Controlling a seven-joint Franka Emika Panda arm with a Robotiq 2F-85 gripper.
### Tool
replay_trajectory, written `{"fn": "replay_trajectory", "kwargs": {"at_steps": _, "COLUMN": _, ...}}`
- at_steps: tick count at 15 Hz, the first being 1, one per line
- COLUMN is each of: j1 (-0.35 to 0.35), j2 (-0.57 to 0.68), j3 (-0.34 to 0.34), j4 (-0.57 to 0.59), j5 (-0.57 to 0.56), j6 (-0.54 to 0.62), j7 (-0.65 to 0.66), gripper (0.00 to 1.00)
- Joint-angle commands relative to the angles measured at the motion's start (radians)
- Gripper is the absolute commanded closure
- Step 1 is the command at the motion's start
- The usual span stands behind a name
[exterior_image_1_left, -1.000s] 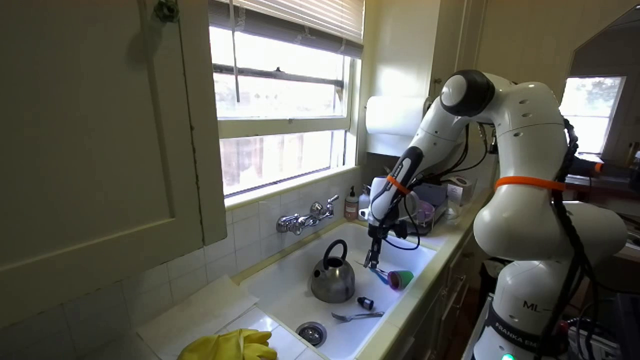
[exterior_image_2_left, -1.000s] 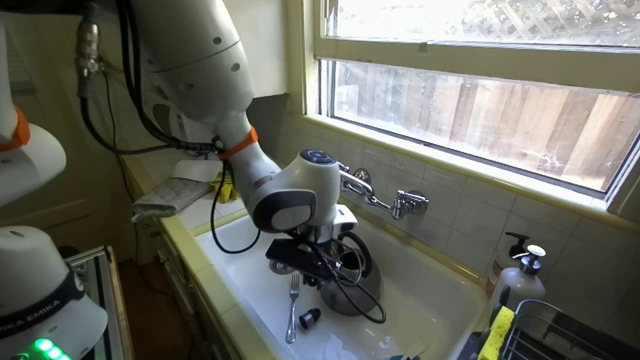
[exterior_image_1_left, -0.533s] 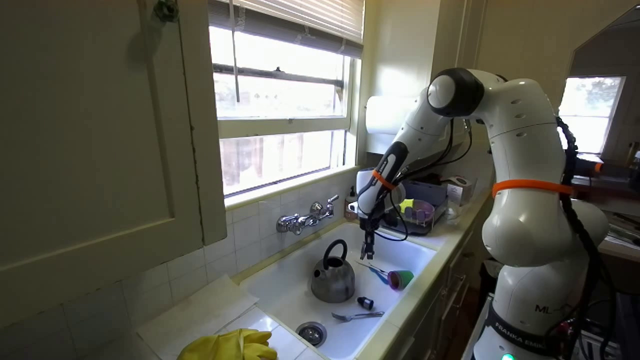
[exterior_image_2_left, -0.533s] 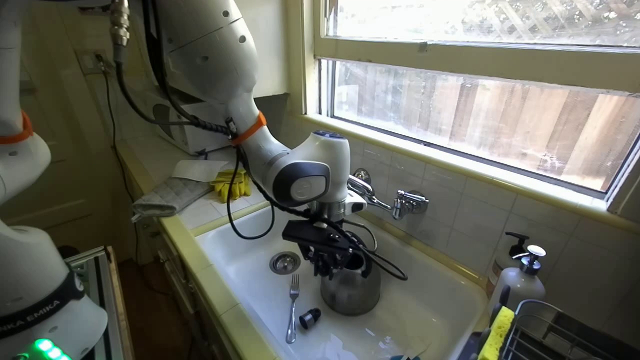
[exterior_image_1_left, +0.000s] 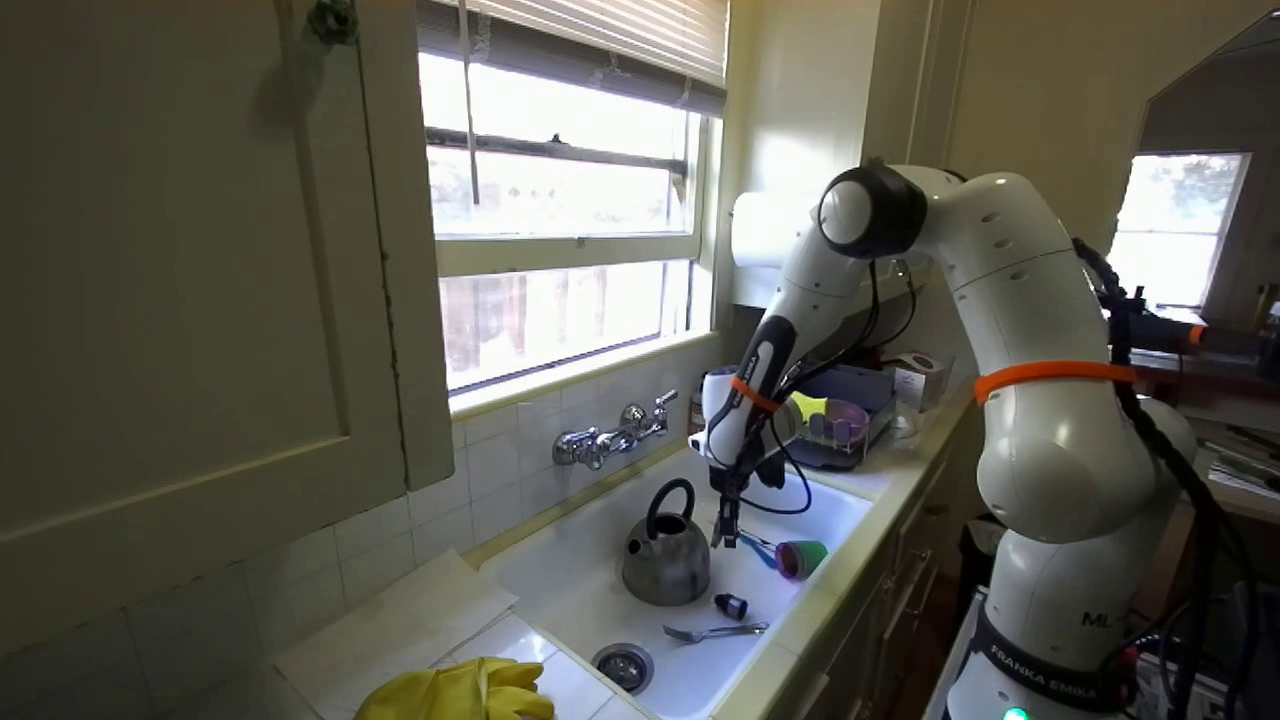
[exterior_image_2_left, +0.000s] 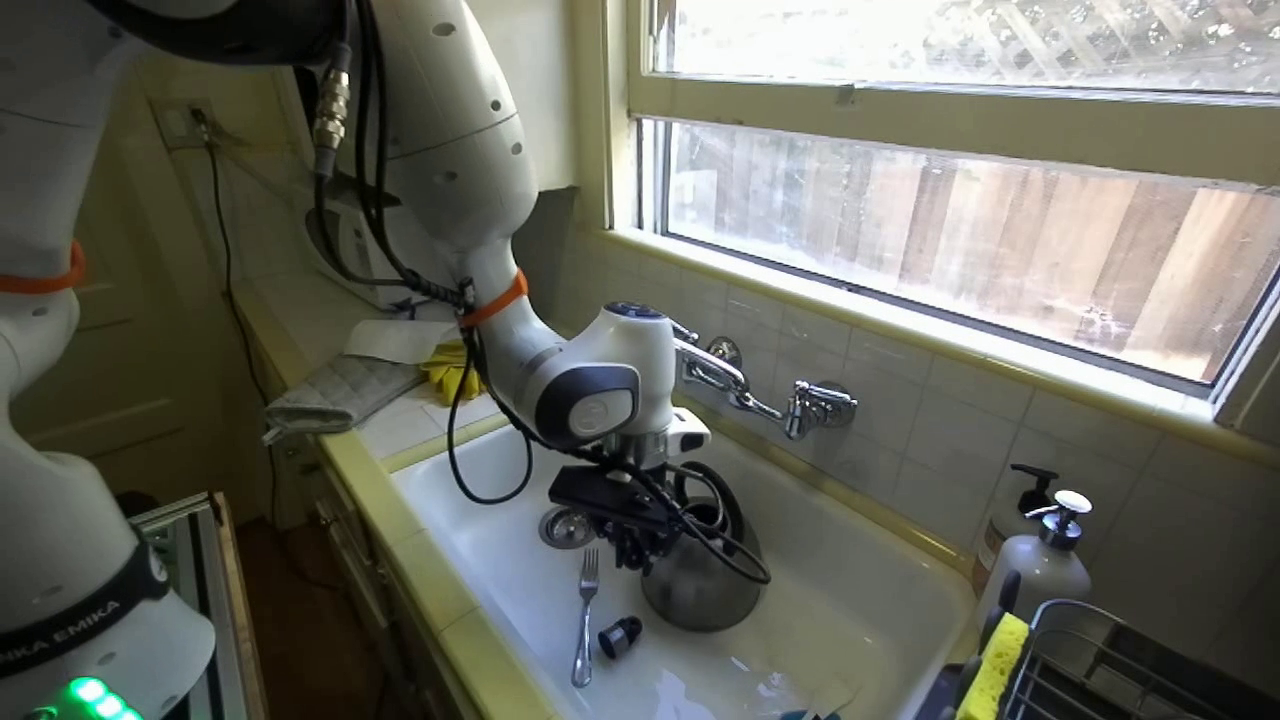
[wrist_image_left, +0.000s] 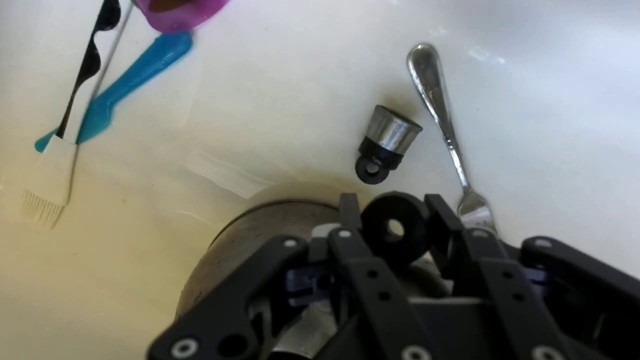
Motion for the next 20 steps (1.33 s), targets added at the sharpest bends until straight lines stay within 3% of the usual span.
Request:
{"fn": "replay_trajectory", "kwargs": {"at_steps": 1, "j1": -0.007, "j2": 0.042, "j3": 0.005, "j4": -0.006, "j5": 0.038, "j6": 0.135, "j7": 0.045, "gripper": 0.89}}
{"fn": "replay_trajectory", "kwargs": {"at_steps": 10, "j1": -0.038, "j2": 0.122, "j3": 0.039, "j4": 0.026, "j5": 0.053, "j6": 0.319, "j7": 0.152, "gripper": 0.89}}
{"fn": "replay_trajectory", "kwargs": {"at_steps": 20, "j1": -0.032, "j2": 0.19, "j3": 0.052, "j4": 0.118, "j5": 0.066, "j6": 0.352, "j7": 0.243, "gripper": 0.89}}
